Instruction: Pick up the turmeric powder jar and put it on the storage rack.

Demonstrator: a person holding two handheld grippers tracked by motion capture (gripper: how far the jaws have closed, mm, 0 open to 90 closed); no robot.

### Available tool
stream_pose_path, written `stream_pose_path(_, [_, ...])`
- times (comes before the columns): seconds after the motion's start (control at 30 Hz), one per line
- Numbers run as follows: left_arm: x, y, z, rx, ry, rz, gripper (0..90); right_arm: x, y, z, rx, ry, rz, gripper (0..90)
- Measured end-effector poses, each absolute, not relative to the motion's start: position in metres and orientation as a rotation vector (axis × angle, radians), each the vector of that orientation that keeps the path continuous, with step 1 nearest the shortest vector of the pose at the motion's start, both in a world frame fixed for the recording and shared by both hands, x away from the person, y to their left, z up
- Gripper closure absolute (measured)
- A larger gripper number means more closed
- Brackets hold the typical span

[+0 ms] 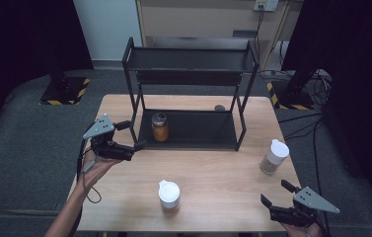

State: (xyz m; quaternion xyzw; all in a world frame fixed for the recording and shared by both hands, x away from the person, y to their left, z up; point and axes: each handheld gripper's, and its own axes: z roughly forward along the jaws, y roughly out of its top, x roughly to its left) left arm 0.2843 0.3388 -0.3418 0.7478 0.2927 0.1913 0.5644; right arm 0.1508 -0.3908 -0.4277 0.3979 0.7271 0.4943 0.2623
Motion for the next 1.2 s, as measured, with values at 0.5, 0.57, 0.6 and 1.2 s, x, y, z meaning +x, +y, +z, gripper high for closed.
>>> stream_pose_path(0.5, [0.239, 0.357, -0.373, 1.731, 0.724, 0.493, 3.7, 0.152, -0.391, -0.427, 1.080, 1.975, 1.335, 8.8])
stream_pose_path(0.57, [0.233, 0.361, -0.379, 1.721, 0.734, 0.494, 3.6, 0.152, -0.391, -0.427, 1.080, 1.976, 1.334, 8.8])
stream_pose_path(0.6, [0.229, 0.362, -0.382, 1.715, 0.735, 0.497, 3.7, 0.152, -0.391, -0.427, 1.080, 1.976, 1.333, 8.9])
stream_pose_path(1.2, [0.184, 0.374, -0.418, 1.685, 0.769, 0.553, 4.2, 0.151, -0.390, -0.426, 1.079, 1.976, 1.331, 8.8])
